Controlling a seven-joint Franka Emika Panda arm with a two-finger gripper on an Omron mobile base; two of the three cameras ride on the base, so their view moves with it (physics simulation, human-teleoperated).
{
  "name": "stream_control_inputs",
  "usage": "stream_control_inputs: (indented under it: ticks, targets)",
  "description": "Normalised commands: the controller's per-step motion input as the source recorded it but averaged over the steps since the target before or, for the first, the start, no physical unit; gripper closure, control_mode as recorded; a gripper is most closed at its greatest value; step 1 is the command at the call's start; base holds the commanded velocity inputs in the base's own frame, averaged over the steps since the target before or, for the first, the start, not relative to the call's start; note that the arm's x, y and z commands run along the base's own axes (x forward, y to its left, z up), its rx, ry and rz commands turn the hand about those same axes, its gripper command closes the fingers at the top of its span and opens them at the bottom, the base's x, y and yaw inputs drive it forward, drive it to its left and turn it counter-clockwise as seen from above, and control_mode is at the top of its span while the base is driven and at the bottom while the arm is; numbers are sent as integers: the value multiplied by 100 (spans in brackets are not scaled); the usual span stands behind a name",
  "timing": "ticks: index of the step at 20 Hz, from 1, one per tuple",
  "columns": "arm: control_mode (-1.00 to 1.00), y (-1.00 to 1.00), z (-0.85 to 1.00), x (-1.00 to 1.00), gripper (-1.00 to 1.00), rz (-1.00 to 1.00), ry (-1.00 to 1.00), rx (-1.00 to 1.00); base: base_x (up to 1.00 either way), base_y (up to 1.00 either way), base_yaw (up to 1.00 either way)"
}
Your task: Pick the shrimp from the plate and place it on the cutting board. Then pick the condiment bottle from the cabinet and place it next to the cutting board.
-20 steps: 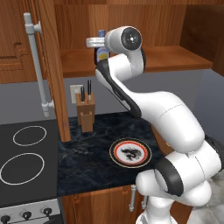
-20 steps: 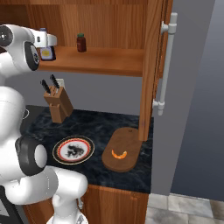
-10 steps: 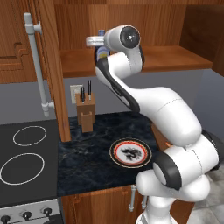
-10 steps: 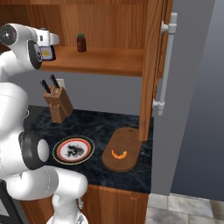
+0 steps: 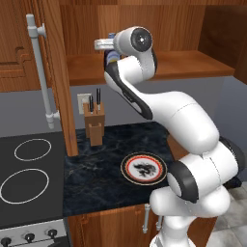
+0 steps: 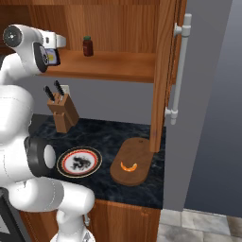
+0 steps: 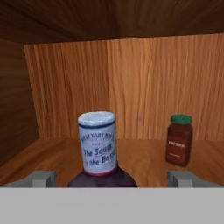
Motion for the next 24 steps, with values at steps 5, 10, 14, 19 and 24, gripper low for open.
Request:
stream_control_inputs:
  ticks: [5, 10, 14, 19, 24]
  targets:
    - [-100, 6, 0, 17, -100, 0, 0, 0, 0, 0, 0]
    - [-100, 8, 0, 16, -100, 0, 0, 0, 0, 0, 0]
    - [-100, 6, 0, 14, -100, 0, 0, 0, 0, 0, 0]
    - [-100, 4, 0, 11, -100, 0, 0, 0, 0, 0, 0]
    - [-100, 2, 0, 9, -100, 0, 0, 0, 0, 0, 0]
